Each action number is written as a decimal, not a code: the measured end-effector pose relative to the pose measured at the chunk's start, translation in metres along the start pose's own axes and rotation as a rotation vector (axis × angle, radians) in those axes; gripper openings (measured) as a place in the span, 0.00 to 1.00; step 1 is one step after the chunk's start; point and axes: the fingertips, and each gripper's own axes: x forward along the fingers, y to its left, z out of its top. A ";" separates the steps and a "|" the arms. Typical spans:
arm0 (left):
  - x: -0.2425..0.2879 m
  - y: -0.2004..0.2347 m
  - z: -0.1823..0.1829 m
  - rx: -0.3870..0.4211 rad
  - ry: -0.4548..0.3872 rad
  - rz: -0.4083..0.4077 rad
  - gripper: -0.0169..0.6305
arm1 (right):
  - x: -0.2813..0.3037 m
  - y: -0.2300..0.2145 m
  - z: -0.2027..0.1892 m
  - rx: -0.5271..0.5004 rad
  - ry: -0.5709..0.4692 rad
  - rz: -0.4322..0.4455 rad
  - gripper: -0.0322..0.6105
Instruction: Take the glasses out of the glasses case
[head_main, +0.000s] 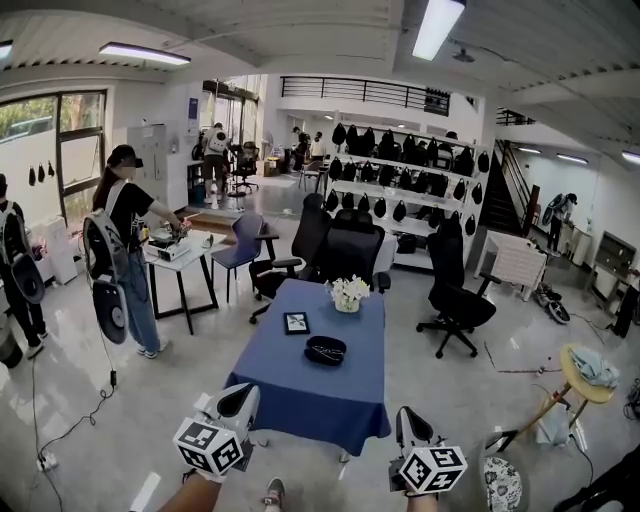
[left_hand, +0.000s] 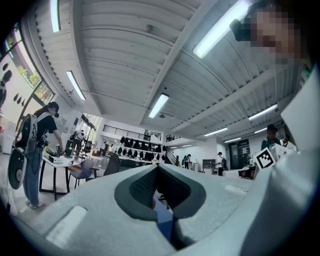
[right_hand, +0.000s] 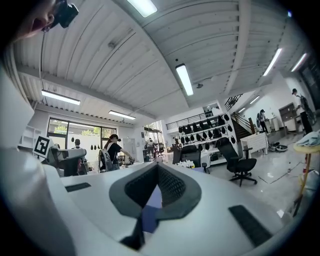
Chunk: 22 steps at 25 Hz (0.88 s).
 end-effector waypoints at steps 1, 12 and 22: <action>0.000 0.000 0.001 0.001 -0.002 0.000 0.05 | 0.000 0.000 0.001 0.001 -0.003 0.000 0.05; -0.003 0.004 0.003 -0.004 -0.012 0.004 0.05 | 0.005 0.004 0.000 -0.001 -0.006 0.015 0.05; -0.004 0.014 0.002 -0.014 -0.011 0.022 0.05 | 0.017 0.010 0.000 -0.007 0.002 0.037 0.05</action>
